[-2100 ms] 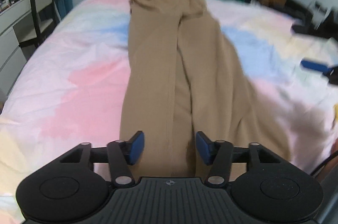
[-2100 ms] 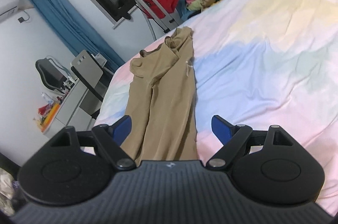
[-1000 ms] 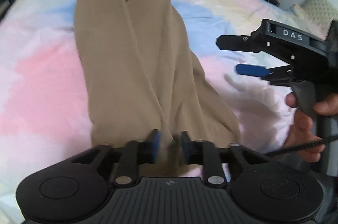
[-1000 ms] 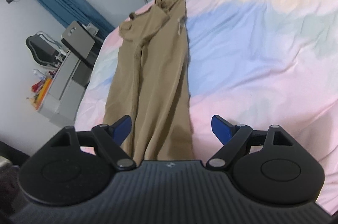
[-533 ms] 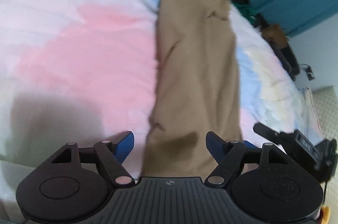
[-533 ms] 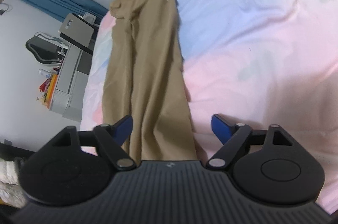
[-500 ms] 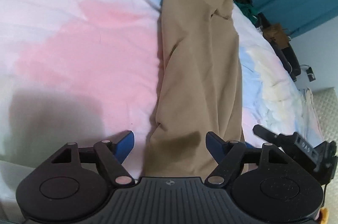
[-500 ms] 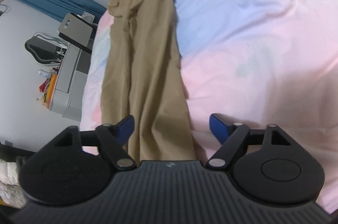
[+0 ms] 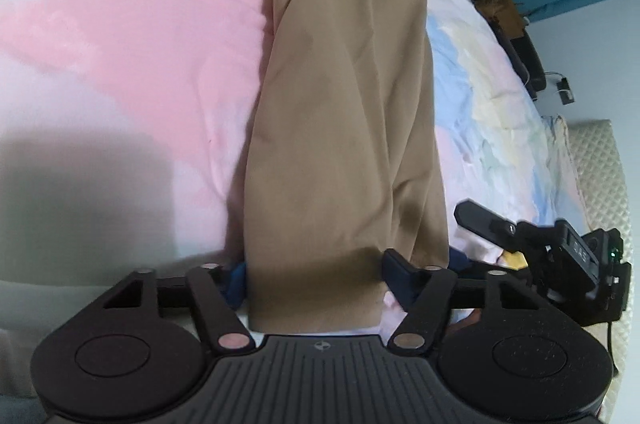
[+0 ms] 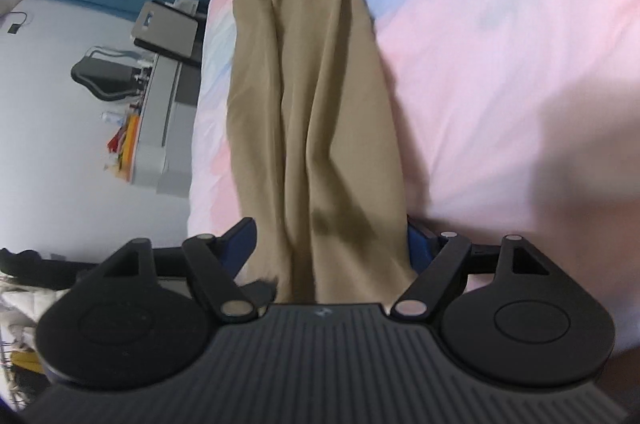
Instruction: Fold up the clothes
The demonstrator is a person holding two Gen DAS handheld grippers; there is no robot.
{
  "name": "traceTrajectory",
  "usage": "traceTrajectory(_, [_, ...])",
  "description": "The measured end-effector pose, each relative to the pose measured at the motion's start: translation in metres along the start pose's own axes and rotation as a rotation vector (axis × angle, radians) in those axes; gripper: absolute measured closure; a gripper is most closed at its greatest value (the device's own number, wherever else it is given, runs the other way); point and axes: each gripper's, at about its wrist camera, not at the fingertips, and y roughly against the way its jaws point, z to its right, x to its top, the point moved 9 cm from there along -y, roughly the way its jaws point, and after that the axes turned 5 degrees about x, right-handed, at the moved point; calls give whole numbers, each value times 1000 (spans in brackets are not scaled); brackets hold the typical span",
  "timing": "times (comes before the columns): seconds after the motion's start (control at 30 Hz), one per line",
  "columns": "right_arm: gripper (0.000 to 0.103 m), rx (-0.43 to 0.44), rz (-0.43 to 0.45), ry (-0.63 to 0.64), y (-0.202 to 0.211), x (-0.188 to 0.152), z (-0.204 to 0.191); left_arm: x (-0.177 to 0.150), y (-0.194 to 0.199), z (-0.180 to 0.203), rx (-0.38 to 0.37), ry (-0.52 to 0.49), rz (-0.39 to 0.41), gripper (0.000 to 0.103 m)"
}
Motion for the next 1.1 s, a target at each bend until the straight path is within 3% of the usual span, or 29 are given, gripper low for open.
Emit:
traceTrajectory(0.07, [34,-15,-15,-5,0,-10,0,-2,0,-2,21,2,8,59])
traceTrajectory(0.13, [35,-34,-18,14,2,-14,-1,-4,-2,-2,24,2,14,64])
traceTrajectory(0.2, [37,-53,-18,28,3,-16,-1,-3,-3,1,23,2,22,76])
traceTrajectory(0.23, [40,-66,-20,35,2,-16,-1,-4,-2,3,22,-2,25,78])
traceTrajectory(0.27, [49,-85,-29,48,-1,-17,0,-4,-1,4,22,-7,31,81])
traceTrajectory(0.37, [52,-151,-55,128,-4,-26,-3,-5,0,7,19,-15,50,84])
traceTrajectory(0.53, [54,-214,-44,191,-3,-28,-3,-4,2,2,31,7,38,78])
traceTrajectory(0.63, [54,-209,-43,185,-3,-27,-1,-6,2,-2,38,6,19,60])
traceTrajectory(0.7, [63,-211,-33,179,-3,-26,0,-5,0,-2,11,16,13,51])
traceTrajectory(0.77, [86,-214,-19,171,-2,-25,2,-4,-4,-3,6,23,9,52])
traceTrajectory(0.83, [91,-197,-7,164,-1,-24,1,-3,-7,-2,6,25,7,58])
traceTrajectory(0.9, [93,-170,19,168,4,-22,-4,-4,-7,1,0,11,14,86])
traceTrajectory(1.1, [95,-61,148,200,42,-8,-34,7,40,7,-156,30,233,90])
